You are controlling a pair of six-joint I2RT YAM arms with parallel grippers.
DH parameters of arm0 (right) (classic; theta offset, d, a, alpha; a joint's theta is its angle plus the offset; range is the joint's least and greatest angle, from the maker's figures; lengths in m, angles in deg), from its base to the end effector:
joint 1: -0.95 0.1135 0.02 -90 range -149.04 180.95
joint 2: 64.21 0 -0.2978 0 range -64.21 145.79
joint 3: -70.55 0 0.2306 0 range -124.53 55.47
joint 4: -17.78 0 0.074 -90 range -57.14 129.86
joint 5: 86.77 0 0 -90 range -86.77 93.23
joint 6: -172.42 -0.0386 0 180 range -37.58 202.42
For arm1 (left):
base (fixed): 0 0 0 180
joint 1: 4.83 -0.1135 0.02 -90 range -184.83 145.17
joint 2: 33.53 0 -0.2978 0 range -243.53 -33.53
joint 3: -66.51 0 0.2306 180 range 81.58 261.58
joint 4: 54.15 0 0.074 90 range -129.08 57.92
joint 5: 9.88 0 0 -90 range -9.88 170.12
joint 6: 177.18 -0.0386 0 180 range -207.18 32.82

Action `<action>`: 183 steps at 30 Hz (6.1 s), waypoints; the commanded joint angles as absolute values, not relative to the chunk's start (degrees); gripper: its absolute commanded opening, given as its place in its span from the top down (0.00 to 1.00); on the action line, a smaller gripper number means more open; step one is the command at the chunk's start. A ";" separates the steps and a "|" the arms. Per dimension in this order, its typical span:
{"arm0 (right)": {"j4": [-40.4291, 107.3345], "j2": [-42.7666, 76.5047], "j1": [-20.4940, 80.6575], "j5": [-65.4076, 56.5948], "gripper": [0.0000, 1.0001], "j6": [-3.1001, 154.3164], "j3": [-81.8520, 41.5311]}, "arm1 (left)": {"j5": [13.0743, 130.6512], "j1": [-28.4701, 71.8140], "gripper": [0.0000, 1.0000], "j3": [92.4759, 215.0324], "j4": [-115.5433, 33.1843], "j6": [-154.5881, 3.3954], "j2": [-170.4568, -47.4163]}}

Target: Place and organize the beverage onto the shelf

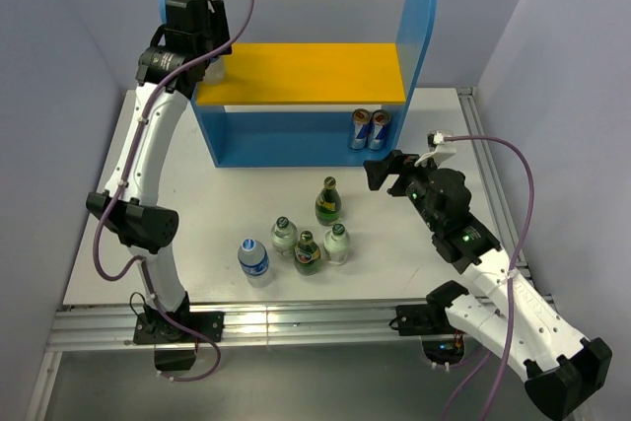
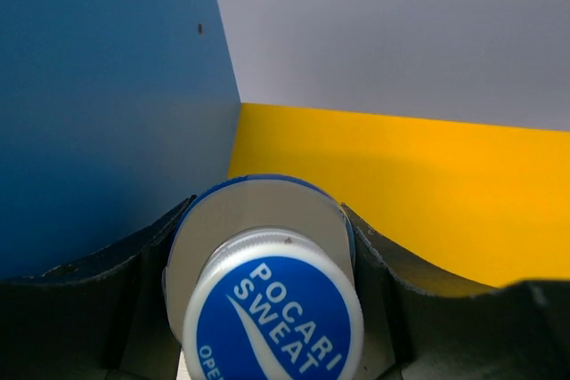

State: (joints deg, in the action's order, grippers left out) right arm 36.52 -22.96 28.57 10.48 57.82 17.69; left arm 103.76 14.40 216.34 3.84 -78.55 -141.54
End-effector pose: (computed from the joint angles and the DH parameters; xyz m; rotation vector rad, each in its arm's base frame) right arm 0.1205 0.0575 0.3423 0.0510 1.7266 0.5719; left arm 0.3724 -0.1135 0.5200 -0.1159 1.8253 0.0402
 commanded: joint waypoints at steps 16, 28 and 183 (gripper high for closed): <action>34.70 -22.73 28.82 12.02 0.01 57.64 18.91 | 107.28 10.29 0.01 215.10 -8.93 -77.07 -140.23; 34.18 -22.38 28.82 12.29 0.01 57.55 19.53 | 108.25 10.29 0.01 211.93 -10.16 -76.89 -138.65; 33.03 -22.90 28.82 10.09 0.02 56.05 23.66 | 100.34 18.82 0.16 197.34 -21.32 -75.40 -136.54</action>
